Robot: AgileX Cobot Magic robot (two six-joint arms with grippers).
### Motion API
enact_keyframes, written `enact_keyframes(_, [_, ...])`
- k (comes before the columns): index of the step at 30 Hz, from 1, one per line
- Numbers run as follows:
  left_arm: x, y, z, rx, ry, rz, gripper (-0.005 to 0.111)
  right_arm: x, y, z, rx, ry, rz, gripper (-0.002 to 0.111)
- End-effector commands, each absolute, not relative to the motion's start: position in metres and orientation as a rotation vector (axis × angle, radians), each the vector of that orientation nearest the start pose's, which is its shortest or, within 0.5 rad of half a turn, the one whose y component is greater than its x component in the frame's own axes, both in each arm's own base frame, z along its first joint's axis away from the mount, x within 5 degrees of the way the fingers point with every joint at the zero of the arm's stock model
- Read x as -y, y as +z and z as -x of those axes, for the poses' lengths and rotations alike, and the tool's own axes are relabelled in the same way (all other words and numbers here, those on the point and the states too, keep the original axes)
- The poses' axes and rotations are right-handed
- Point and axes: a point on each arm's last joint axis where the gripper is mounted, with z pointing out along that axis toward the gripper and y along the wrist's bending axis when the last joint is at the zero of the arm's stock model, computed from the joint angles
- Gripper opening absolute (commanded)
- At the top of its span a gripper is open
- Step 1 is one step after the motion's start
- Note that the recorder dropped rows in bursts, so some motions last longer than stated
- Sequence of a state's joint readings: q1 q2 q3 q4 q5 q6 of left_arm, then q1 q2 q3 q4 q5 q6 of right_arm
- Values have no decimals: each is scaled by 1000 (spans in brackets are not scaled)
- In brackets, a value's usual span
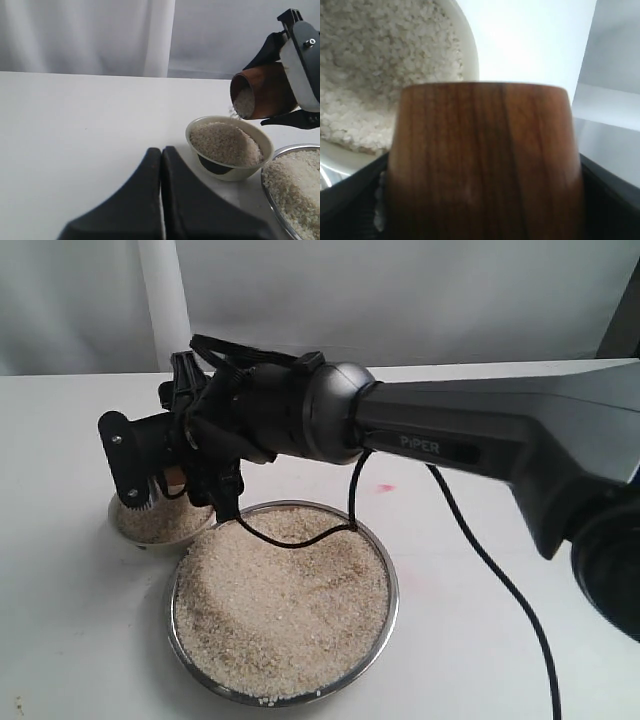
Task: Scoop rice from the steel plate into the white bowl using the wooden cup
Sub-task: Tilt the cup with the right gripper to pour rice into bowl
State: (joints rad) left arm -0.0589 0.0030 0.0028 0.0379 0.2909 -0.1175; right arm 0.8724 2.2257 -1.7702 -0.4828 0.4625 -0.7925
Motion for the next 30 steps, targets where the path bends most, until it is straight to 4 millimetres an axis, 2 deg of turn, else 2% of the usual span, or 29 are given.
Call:
enact_keyframes(1, [3,187,-55,-1770,-104,32,0,-381,195,-338,-1171,-478,2053,0])
enact_keyframes(5, [3,187,-55,-1770,-104,32,0,-381,196,-338,-1135,-510,2071,0])
enact_keyframes(12, [3,187,-55,-1770,-102,29,0,-380,198,-340,-997,-677,2147,0])
enact_keyframes(23, [3,187,-55,-1770,-102,29,0,-384,200,-336,-930,-722,2164,0])
enact_keyframes(30, [3,187,-55,-1770,-104,32,0,-391,203,-330,-820,-783,2178,0])
